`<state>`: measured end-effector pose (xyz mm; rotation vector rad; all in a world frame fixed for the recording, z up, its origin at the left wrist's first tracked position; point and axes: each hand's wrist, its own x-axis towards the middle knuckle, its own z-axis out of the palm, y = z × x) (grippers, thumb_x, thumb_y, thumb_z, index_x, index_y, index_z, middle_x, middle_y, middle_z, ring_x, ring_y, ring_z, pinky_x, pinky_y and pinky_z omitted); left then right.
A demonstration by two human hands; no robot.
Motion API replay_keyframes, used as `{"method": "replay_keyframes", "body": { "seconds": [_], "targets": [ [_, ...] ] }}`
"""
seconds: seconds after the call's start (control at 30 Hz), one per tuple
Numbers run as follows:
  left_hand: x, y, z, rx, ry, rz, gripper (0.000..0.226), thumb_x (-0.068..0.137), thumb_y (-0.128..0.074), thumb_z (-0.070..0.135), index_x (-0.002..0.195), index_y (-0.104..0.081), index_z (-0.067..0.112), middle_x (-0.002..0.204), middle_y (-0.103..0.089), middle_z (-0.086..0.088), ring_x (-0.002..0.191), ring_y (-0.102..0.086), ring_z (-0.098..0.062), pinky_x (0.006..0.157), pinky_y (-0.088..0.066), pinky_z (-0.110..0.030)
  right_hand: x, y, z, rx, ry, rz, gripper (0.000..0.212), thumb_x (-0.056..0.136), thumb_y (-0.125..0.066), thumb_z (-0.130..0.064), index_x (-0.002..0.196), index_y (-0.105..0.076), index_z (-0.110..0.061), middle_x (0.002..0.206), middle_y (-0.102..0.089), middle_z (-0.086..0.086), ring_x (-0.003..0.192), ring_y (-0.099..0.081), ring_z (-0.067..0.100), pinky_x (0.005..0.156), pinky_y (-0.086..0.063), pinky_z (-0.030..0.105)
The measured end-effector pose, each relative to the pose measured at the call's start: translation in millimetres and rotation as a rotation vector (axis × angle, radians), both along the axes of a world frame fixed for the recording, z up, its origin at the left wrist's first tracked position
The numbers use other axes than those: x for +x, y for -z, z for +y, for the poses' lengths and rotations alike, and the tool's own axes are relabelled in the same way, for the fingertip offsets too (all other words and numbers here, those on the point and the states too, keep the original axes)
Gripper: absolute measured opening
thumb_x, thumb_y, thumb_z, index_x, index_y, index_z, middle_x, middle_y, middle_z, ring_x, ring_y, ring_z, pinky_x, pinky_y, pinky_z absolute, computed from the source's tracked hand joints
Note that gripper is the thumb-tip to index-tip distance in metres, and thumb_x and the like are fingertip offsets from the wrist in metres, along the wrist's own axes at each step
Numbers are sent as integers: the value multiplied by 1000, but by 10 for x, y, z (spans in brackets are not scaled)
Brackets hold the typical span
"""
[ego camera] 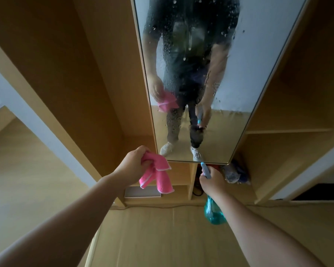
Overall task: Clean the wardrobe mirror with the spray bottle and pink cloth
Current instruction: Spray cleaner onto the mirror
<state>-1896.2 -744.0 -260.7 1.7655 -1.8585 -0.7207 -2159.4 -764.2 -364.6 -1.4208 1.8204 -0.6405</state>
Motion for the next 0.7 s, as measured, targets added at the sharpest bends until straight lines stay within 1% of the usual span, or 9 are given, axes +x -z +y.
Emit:
{"method": "replay_keyframes", "body": {
  "seconds": [0.13,0.2,0.27,0.37,0.43,0.5,0.57,0.63,0.7],
  "targets": [
    [-74,-16,-45,-8,11,-6,30,93,-57,13,86,-50,41,90,-62,17,77,-61,1,55,-46,-9,-44,4,-9,-9,10,29,11,88,-52,-15,84,-57,-24,77,-60,-3,65,-57,9,49,-37,21],
    [-95,-7,-62,-12,14,-8,29,93,-57,13,86,-50,40,89,-62,17,76,-61,2,55,-47,-9,-76,31,-17,-4,36,10,12,86,-53,-15,81,-56,-25,76,-61,-2,65,-58,11,49,-39,22],
    [-115,6,-81,-14,18,-11,25,93,-58,13,88,-53,37,88,-63,16,75,-62,2,56,-49,-10,-137,74,-27,8,75,-30,9,86,-54,-14,86,-58,-22,78,-61,-1,68,-60,13,52,-44,23],
    [-160,34,-140,-13,23,-8,17,92,-58,12,94,-57,30,90,-64,12,78,-62,0,61,-52,-14,-274,119,-38,19,127,-57,15,87,-54,-16,99,-58,-24,84,-61,-7,74,-59,9,55,-42,21],
    [-208,42,-187,-3,32,-2,15,92,-58,13,96,-58,28,92,-65,11,79,-63,-1,63,-53,-16,-360,131,-47,12,151,-58,18,87,-55,-16,102,-58,-26,87,-61,-10,75,-59,8,57,-43,22],
    [-272,41,-220,3,47,0,18,93,-58,15,93,-57,33,90,-64,14,77,-62,2,60,-51,-13,-434,137,-55,-1,163,-49,17,86,-57,-16,100,-59,-25,85,-61,-9,74,-59,8,59,-44,24],
    [-330,34,-242,3,59,-3,24,93,-59,16,87,-54,38,87,-64,16,73,-61,6,56,-48,-10,-487,146,-60,3,177,-63,16,86,-57,-15,99,-59,-23,83,-61,-6,72,-60,10,57,-44,23],
    [-375,39,-266,6,71,-3,26,93,-59,15,85,-52,39,86,-63,17,72,-60,10,55,-48,-9,-535,153,-62,13,201,-72,14,87,-56,-14,97,-59,-23,81,-61,-3,70,-61,12,55,-45,24],
    [-404,41,-290,6,82,-9,25,93,-58,14,86,-53,38,87,-64,16,73,-61,8,55,-48,-9,-567,160,-64,16,220,-68,11,87,-56,-14,93,-59,-22,78,-61,-1,67,-61,13,52,-43,24]
  ]
}}
